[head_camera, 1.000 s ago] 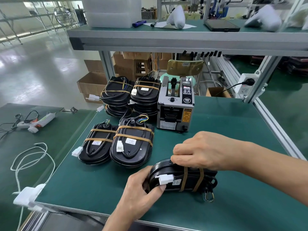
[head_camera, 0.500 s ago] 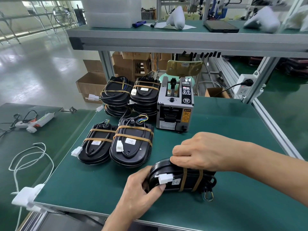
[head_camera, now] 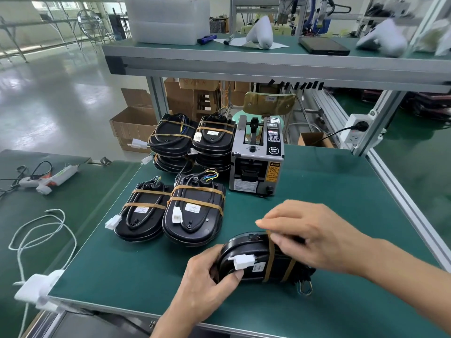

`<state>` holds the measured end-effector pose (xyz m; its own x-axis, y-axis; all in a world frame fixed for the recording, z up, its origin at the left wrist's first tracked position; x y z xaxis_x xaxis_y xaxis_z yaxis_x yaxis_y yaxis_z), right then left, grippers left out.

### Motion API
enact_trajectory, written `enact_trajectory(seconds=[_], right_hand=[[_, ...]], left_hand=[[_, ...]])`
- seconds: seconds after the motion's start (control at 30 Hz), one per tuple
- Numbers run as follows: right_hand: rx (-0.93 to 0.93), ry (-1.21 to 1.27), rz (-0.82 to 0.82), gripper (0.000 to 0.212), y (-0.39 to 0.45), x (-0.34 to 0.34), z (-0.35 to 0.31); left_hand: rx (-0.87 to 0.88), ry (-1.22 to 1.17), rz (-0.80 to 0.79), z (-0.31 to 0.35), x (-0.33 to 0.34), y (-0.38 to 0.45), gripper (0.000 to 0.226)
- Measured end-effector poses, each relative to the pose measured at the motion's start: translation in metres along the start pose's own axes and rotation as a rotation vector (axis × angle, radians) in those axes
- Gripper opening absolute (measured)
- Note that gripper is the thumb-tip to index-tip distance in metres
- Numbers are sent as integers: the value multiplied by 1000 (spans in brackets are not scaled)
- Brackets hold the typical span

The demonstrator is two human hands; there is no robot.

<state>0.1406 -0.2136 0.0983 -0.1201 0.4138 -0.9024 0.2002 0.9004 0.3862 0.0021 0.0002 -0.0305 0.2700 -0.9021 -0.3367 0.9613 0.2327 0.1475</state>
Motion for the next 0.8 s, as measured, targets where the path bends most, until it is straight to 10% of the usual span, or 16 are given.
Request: enact_trajectory(seconds=[0.8], right_hand=[[311,-152,241,48,-33,74,-67]], left_hand=[[91,63,-4,0,2,-1,15]])
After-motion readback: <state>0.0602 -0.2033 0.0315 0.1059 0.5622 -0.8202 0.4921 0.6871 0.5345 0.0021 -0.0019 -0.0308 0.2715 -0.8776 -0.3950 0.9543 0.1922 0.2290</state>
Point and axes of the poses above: each hand's wrist, its own y-axis towards the middle knuckle, its own x-axis out of the palm, z = x × y, the point moved 1 cm from there along y, towards the middle knuckle, and after that the axes turned 4 degrees about -x, right-handed, at the moved point
